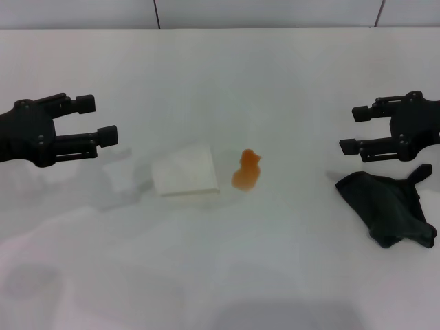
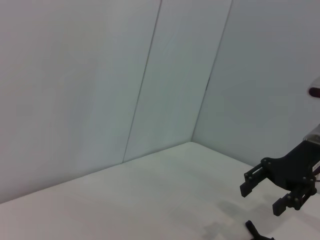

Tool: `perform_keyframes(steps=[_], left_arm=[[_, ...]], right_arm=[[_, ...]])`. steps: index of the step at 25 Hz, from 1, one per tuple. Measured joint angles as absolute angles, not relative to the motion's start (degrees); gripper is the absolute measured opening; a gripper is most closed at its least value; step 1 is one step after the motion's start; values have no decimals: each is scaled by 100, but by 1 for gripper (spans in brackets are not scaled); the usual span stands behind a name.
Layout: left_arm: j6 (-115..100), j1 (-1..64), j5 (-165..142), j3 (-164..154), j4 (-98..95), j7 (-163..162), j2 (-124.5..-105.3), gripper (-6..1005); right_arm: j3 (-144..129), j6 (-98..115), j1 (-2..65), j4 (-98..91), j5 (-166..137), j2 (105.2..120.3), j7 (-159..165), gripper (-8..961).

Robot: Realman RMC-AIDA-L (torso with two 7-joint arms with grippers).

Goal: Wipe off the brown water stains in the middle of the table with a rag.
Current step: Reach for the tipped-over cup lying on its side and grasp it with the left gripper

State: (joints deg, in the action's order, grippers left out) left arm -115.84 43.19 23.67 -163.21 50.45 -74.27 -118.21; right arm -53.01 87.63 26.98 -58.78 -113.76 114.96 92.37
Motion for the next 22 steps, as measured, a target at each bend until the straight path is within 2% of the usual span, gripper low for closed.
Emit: perform_keyframes(steps=[17,22], left_arm=[[-11577,4359,2374,-16321,5045,-7456,-11791,891],[-11585,4429,2292,-16321,5045,-7622,-11688,891]], right_arm=[[-5283,8721,2698,-5877,-11383,11496,9237,707],[-5296,8718,2698,-5873,-11378,11496,9237,707]])
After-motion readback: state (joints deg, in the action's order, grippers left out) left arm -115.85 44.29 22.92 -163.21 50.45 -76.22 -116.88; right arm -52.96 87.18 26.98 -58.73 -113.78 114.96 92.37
